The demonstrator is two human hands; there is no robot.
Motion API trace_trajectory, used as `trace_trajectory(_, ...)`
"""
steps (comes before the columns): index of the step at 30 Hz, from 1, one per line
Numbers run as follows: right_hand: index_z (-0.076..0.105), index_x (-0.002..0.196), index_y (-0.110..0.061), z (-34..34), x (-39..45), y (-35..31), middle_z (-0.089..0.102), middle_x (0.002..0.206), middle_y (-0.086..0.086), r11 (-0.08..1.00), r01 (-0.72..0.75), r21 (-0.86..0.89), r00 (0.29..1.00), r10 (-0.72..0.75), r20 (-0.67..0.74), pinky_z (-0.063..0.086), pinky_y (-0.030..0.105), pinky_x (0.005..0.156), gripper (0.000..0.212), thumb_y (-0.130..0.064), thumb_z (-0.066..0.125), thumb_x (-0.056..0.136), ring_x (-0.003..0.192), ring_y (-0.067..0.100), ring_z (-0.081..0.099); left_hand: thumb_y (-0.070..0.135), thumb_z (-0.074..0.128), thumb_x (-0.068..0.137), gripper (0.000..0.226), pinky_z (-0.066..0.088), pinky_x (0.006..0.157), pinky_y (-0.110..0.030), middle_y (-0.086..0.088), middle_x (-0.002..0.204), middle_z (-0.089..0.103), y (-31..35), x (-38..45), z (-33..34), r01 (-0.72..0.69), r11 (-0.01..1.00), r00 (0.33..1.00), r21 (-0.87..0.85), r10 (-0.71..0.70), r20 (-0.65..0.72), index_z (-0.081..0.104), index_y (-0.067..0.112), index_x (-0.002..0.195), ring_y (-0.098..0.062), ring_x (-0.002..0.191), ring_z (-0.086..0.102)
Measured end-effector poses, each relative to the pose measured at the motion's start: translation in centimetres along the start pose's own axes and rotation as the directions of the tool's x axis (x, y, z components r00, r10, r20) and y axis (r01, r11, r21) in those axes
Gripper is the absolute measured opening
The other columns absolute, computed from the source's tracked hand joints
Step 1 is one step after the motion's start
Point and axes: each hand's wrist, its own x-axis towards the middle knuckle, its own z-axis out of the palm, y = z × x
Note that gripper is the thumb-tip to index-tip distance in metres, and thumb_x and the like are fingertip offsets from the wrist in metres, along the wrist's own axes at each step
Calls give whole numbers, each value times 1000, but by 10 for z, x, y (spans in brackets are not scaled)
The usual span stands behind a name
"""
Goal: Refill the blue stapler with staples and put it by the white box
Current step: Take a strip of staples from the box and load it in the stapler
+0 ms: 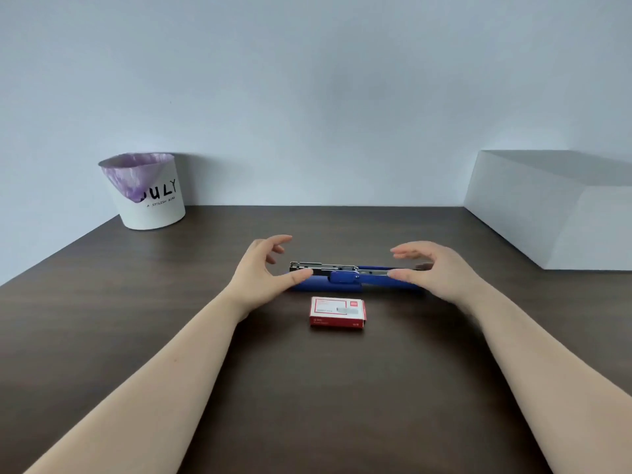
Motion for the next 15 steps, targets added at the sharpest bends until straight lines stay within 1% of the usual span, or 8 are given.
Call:
trace_trajectory(1, 67, 101, -30, -3, -3, -5, 65, 97, -17, 999, 20, -40, 998, -22, -52, 39, 13, 76, 30, -34, 77, 73, 93, 0, 57, 38, 79, 69, 56, 39, 74, -13, 9, 98, 51, 2, -5, -1, -23, 1000, 998, -4, 23, -50, 56, 33, 119, -6, 84, 48)
trace_trajectory(3, 70, 92, -30, -10, -9, -16, 66, 91, -13, 993, 63, -102, 994, -72, -83, 40, 18, 68, 21, -39, 75, 73, 83, 7, 55, 37, 79, 69, 38, 37, 61, -11, 8, 78, 51, 6, -12, -4, -57, 998, 998, 5, 57, -24, 66, 29, 104, -5, 64, 43)
trace_trajectory(4, 71, 86, -30, -12, -13, -22, 67, 85, -11, 991, 85, -100, 995, -91, -50, 42, 18, 66, 18, -40, 75, 72, 76, 9, 56, 37, 79, 68, 31, 36, 57, -12, 7, 68, 51, 9, -14, -6, -63, 998, 997, 11, 63, 33, 69, 25, 95, -5, 57, 41)
trace_trajectory(6, 72, 82, -31, -9, -20, -35, 65, 74, -10, 985, 125, -119, 989, -114, 97, 42, 11, 60, 20, -42, 78, 67, 62, 4, 52, 39, 81, 65, 29, 35, 52, -13, 5, 57, 48, 16, -17, -9, -72, 996, 986, 48, 63, 157, 72, 21, 86, -6, 50, 40)
trace_trajectory(8, 70, 91, -32, 2, -25, -43, 60, 69, -10, 972, 158, -175, 955, -105, 277, 40, 10, 56, 32, -42, 82, 63, 54, 1, 46, 41, 83, 61, 37, 36, 54, -16, 7, 56, 49, 22, -18, -11, -96, 989, 956, 115, 59, 286, 71, 24, 92, -4, 48, 42)
trace_trajectory(10, 65, 103, -33, 13, -27, -47, 60, 71, -10, 955, 181, -236, 909, -71, 410, 41, 15, 59, 48, -44, 83, 60, 55, 2, 48, 43, 84, 58, 51, 38, 58, -20, 8, 58, 50, 26, -20, -11, -124, 974, 913, 187, 38, 405, 68, 29, 104, -2, 49, 45)
trace_trajectory(12, 61, 111, -34, 21, -27, -46, 59, 74, -10, 934, 204, -295, 881, -43, 471, 41, 16, 61, 57, -48, 82, 60, 60, 2, 51, 47, 84, 56, 59, 39, 60, -19, 9, 60, 51, 28, -21, -9, -163, 952, 881, 258, 22, 474, 64, 34, 110, 0, 51, 48)
trace_trajectory(15, 62, 110, -32, 27, -26, -46, 57, 73, -11, 929, 217, -299, 877, -51, 478, 41, 16, 60, 51, -47, 80, 64, 63, 4, 51, 45, 84, 59, 47, 40, 58, -17, 11, 60, 55, 29, -21, -7, -192, 950, 867, 245, 48, 496, 68, 29, 100, 2, 52, 50)
